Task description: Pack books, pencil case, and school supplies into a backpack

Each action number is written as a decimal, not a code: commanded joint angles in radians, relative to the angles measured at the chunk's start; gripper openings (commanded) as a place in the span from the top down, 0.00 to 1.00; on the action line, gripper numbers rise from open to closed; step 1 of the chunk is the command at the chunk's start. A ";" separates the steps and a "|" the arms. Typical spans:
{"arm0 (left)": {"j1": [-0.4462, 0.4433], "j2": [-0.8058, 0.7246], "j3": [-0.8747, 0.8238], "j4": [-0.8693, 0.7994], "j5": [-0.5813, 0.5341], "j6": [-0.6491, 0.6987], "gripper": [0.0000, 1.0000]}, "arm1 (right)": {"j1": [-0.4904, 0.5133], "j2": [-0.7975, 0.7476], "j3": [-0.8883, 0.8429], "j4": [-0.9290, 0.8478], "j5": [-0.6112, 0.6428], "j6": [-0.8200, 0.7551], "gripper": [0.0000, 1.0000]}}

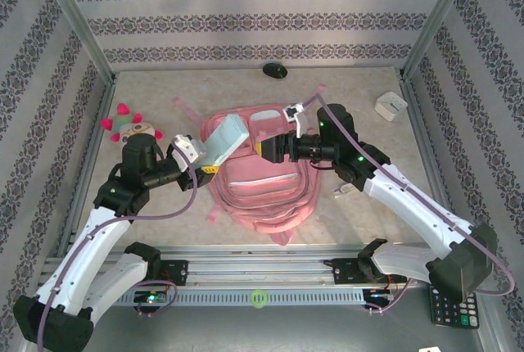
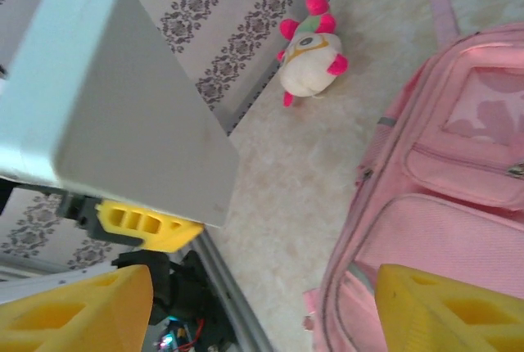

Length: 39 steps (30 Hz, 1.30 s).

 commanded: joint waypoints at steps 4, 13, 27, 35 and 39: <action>-0.013 0.049 0.074 -0.058 -0.048 0.169 0.68 | 0.031 0.003 0.049 0.014 -0.050 0.036 0.25; -0.030 0.090 0.082 -0.044 -0.092 0.161 0.68 | 0.046 0.019 0.081 0.006 0.006 0.078 0.26; -0.050 0.092 0.088 -0.081 -0.113 0.206 0.67 | 0.081 0.213 0.240 -0.045 0.021 0.158 0.56; -0.063 0.120 0.103 -0.095 -0.153 0.184 0.46 | 0.039 0.125 0.173 -0.056 0.083 0.158 0.81; -0.070 0.138 0.108 -0.071 -0.145 0.162 0.32 | -0.038 0.034 0.092 -0.057 0.083 0.176 0.82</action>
